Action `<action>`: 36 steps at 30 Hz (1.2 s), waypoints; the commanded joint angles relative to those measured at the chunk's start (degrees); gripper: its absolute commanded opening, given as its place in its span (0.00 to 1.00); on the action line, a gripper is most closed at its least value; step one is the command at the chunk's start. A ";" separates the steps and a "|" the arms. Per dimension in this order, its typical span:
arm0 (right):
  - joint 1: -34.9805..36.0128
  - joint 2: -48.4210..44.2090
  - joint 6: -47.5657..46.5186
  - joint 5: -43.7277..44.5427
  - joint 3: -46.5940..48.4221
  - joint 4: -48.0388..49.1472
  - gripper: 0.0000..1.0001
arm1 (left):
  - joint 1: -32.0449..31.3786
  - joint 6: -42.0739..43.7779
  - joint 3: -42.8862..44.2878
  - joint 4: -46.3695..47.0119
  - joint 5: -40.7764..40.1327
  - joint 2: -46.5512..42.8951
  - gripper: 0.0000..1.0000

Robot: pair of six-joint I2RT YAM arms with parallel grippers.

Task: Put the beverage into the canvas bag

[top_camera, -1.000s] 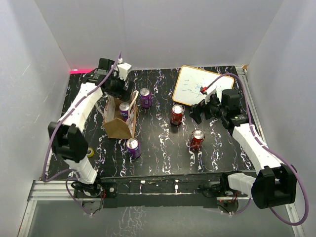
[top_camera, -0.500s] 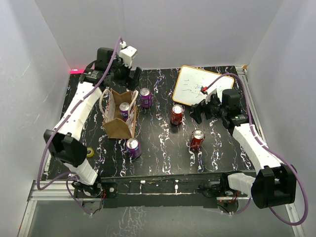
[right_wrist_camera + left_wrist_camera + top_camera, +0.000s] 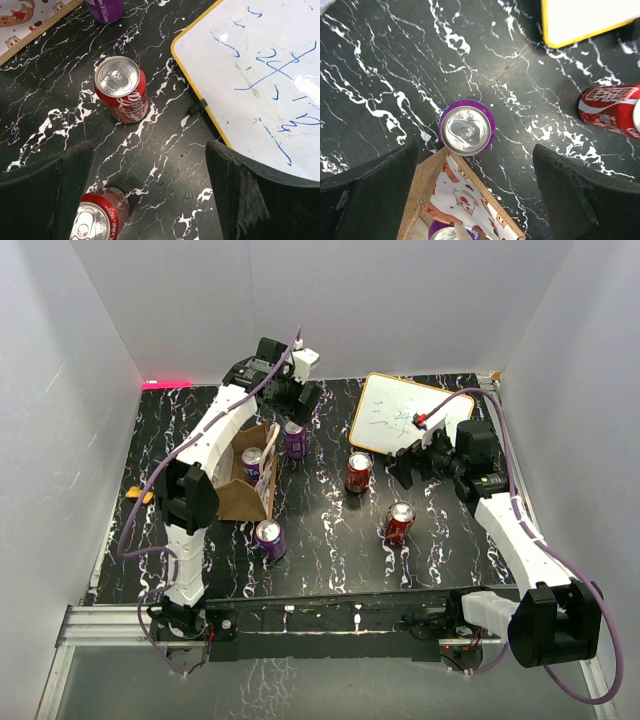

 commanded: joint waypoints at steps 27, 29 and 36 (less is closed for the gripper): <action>-0.47 -1.65 0.93 -1.46 -1.84 4.44 0.98 | 0.11 -2.96 5.86 -5.69 -3.89 13.16 0.72; -0.50 -1.47 0.91 -1.48 -1.92 4.44 0.98 | 0.10 -2.93 5.87 -5.70 -4.24 12.95 0.72; -0.50 -1.31 0.91 -1.56 -1.84 4.52 0.98 | 0.10 -3.06 4.97 -5.03 -4.88 11.01 0.80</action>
